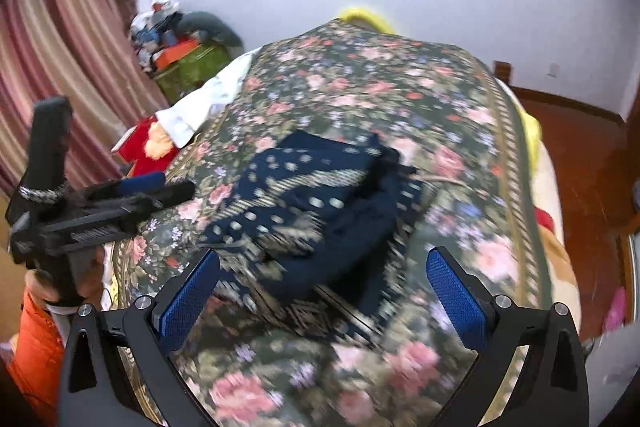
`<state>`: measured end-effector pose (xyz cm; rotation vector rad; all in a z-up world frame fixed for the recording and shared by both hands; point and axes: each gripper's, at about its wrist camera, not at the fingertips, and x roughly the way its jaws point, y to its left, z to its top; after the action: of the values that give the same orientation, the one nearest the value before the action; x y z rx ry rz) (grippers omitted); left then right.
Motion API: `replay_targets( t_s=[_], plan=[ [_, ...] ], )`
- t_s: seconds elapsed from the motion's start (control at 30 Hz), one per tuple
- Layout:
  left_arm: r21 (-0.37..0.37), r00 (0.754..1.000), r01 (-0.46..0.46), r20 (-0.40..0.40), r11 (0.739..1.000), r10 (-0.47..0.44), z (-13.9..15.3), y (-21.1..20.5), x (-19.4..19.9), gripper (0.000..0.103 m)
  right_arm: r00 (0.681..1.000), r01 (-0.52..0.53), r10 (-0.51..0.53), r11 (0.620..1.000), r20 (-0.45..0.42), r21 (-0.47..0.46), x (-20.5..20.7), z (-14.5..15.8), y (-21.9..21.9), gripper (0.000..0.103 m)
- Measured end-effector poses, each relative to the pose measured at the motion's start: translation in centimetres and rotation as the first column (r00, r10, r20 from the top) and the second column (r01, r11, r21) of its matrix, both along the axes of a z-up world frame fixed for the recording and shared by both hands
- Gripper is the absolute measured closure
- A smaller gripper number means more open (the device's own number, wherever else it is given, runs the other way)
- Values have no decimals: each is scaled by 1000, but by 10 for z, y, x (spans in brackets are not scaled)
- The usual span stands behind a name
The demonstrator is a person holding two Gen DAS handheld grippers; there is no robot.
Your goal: Fold large clothes
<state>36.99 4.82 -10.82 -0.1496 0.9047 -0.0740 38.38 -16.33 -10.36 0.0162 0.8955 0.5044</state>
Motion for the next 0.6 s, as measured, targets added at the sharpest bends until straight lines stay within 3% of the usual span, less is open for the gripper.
replay_targets(
  t_s=[0.17, 0.3, 0.43, 0.6],
  plan=[
    [-7, 991, 17, -129, 1000, -18, -52, 17, 8, 23, 998, -27, 23, 998, -62, -58, 23, -33, 34, 0],
    [-59, 993, 45, -109, 997, -51, -65, 12, 2, 22, 986, 20, -42, 990, -159, -139, 40, -79, 23, 0],
    [-195, 979, 74, -174, 978, -109, -82, 6, 11, 20, 968, 55, -92, 985, -231, -163, 40, -114, -9, 0],
    [-161, 982, 109, -137, 981, -131, -90, -10, 4, 11, 965, 38, -87, 980, -248, -196, 25, -138, -30, 0]
  ],
)
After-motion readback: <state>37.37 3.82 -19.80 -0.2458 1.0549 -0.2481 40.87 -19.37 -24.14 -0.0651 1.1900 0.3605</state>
